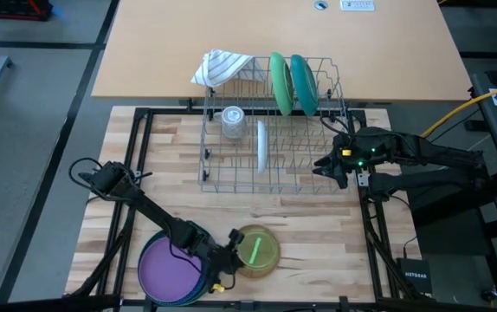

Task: Sort dishes
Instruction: Put the transparent green plate in the dishwasher rack

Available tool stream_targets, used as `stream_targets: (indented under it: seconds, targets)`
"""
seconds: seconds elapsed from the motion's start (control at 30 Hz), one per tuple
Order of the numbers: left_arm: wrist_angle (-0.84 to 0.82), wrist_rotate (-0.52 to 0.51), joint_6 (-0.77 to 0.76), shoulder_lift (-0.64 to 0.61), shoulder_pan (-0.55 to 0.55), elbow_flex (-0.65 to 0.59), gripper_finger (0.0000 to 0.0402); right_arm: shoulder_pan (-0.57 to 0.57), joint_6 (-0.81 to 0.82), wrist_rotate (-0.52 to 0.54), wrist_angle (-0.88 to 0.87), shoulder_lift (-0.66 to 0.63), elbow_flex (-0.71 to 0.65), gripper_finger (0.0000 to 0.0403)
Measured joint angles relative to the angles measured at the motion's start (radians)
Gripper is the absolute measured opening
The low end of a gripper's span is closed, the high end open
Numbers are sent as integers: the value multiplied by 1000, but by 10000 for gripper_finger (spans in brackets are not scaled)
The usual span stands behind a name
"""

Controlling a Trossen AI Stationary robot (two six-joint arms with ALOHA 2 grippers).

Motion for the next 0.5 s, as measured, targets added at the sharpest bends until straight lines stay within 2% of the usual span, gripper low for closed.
stream_targets:
  seconds: [0.13,0.23,0.5]
  targets:
    - [74,-35,-23,-3,0,0,1,0,0,0,2,0,0,179]
    - [109,-99,-33,-24,0,0,1,0,-4,0,13,0,0,179]
    - [215,-215,-103,-130,-1,0,1,0,-9,0,17,0,0,179]
